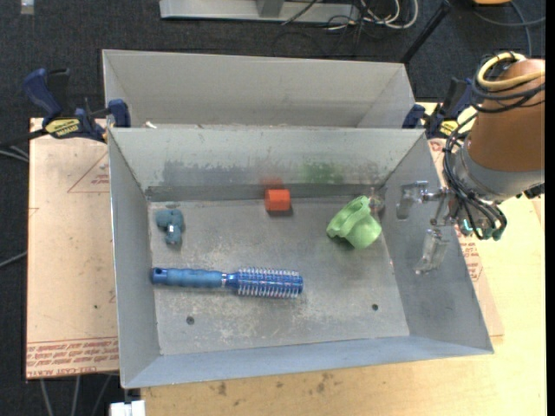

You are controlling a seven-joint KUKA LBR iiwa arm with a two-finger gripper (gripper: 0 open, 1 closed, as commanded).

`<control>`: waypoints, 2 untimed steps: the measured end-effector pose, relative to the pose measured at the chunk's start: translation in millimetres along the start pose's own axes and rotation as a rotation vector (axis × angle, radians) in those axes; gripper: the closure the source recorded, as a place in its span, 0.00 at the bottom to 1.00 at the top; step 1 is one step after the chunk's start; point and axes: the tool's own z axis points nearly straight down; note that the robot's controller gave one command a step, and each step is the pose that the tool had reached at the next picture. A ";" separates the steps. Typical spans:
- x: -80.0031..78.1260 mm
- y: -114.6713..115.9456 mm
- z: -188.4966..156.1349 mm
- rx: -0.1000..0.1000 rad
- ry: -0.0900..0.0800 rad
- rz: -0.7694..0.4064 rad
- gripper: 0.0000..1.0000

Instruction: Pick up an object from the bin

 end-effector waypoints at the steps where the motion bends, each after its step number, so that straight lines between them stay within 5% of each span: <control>1: -21.3 81.0 59.0 -0.005 -0.002 0.087 0.00; 2: -42.1 28.9 84.4 0.001 -0.007 0.034 0.00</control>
Offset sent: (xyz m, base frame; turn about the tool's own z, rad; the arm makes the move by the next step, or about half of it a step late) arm 0.0212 0.0746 -0.0556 0.0950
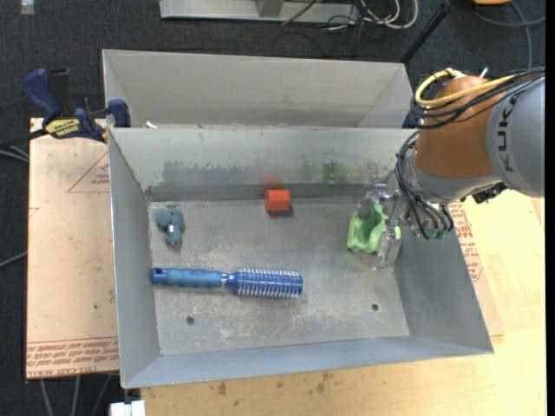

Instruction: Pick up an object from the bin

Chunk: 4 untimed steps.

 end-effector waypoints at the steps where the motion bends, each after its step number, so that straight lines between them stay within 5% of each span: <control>1: 14.5 -27.6 32.5 -0.002 0.000 -0.115 0.00; 2: -39.9 -37.9 44.2 -0.009 -0.005 -0.126 0.00; 3: -40.6 -37.4 43.3 -0.007 -0.014 -0.126 1.00; 4: -27.8 -47.0 -99.8 0.003 -0.011 -0.129 1.00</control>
Offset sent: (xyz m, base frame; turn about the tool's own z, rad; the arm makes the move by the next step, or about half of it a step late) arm -0.0163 -0.0277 -0.0326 -0.1169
